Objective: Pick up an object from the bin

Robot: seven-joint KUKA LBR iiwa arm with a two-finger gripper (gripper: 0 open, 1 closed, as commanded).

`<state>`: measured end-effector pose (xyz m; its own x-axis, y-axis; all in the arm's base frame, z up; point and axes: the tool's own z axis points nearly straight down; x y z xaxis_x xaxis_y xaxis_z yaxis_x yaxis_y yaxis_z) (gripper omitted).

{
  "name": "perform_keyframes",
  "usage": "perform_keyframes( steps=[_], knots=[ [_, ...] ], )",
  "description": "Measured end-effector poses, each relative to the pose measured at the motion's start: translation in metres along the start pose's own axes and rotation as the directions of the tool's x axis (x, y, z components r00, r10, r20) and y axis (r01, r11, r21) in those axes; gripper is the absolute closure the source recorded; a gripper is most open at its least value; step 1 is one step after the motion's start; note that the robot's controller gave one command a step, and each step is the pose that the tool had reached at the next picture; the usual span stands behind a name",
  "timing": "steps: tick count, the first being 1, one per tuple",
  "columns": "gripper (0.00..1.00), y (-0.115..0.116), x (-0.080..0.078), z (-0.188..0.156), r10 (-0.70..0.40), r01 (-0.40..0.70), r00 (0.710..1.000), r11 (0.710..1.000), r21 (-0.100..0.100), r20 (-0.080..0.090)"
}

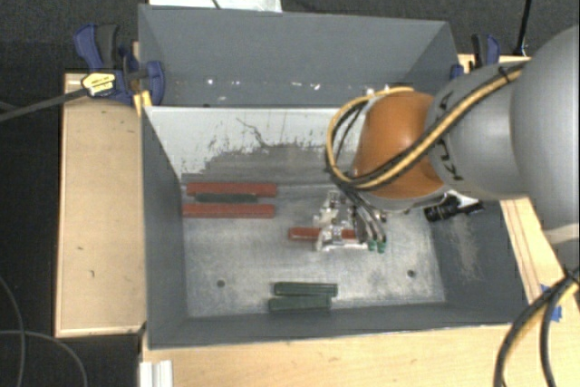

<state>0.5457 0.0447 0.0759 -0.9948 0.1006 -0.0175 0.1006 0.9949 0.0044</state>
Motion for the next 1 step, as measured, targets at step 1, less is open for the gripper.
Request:
perform_keyframes(
  steps=[1],
  knots=[
    [1.0,-0.0172,0.0029,-0.2083,-0.037,0.037,0.999,0.999,0.004,-0.018]
  ],
)
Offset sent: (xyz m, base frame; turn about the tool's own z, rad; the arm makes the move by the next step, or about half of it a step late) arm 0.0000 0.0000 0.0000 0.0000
